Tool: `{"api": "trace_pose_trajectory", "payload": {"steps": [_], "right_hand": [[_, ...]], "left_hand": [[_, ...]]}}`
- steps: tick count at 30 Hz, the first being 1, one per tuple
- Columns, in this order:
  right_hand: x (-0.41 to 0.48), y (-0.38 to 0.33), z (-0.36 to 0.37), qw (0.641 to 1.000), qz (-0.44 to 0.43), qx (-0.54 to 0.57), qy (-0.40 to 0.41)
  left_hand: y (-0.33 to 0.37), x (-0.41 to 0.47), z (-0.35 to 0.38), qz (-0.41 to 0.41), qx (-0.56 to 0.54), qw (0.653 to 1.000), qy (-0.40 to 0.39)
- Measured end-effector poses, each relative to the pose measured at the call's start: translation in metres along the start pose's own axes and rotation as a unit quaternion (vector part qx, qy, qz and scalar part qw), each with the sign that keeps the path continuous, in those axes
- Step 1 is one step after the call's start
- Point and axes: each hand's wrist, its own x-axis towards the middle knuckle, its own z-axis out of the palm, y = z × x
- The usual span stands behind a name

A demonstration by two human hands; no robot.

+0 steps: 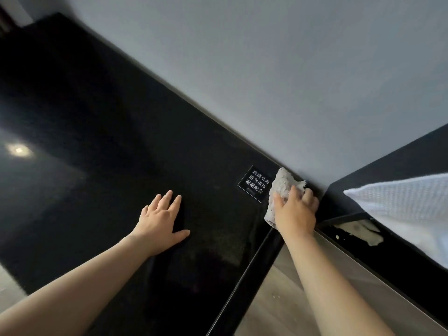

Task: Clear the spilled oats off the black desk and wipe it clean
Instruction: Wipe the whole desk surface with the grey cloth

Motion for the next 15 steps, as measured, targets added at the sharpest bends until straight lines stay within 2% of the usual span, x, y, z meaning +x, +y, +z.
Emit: {"api": "trace_pose_trajectory", "payload": {"steps": [3,8,12,15], "right_hand": [[0.008,-0.007,0.016,1.0,-0.019,-0.009,-0.002],[0.023,-0.003,0.049,0.997,-0.059,-0.037,0.013],[0.011,0.006,0.066,0.99,-0.089,0.05,0.097],[-0.018,0.013,0.072,0.983,-0.089,0.134,0.091]], "left_hand": [[-0.004,0.016,0.006,-0.007,0.036,0.999,-0.016],[-0.003,0.042,0.012,-0.018,0.036,0.999,-0.028],[0.002,0.052,0.025,-0.041,0.046,0.997,-0.049],[0.001,0.056,0.028,-0.045,0.046,0.995,-0.071]]}}
